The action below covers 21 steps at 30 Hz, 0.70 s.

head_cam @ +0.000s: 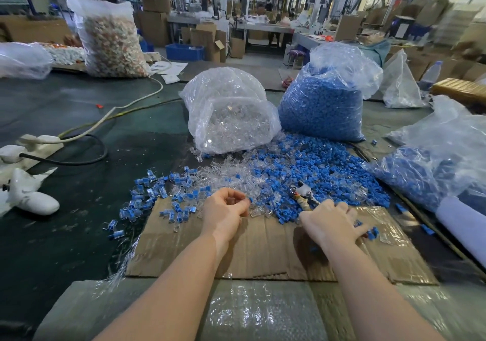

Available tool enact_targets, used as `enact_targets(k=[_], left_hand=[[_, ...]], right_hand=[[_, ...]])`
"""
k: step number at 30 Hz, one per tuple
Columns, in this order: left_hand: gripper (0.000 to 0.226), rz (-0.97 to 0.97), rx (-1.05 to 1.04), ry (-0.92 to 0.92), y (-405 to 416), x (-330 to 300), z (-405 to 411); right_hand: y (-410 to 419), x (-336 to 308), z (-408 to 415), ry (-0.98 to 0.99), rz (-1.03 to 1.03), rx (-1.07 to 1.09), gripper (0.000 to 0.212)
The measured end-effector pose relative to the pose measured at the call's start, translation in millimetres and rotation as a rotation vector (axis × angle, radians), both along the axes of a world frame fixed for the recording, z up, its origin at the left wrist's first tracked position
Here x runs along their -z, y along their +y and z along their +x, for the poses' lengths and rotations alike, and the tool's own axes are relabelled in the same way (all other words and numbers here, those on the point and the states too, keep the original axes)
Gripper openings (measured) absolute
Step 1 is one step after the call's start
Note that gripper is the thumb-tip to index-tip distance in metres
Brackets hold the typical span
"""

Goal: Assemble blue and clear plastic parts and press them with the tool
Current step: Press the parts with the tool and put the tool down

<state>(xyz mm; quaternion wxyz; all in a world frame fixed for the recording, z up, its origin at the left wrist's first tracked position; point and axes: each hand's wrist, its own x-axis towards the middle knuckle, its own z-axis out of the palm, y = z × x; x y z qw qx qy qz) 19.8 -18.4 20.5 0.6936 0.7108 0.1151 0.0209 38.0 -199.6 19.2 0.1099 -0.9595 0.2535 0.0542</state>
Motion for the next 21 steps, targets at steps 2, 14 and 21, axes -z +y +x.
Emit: enact_targets(k=[2,14,21], left_hand=[[0.008,-0.013,0.003,0.010,0.7,-0.3,-0.3],[0.006,-0.178,-0.006,0.123,6.5,-1.6,2.3],[0.008,-0.271,-0.092,0.139,10.2,-3.1,13.7]], right_hand=[[-0.2,0.2,1.8,-0.015,-0.018,-0.002,0.060],[10.2,-23.1,-9.6,-0.202,-0.225,-0.305,0.032],[43.7,-52.5,-21.6,0.010,0.574,-0.489,0.025]])
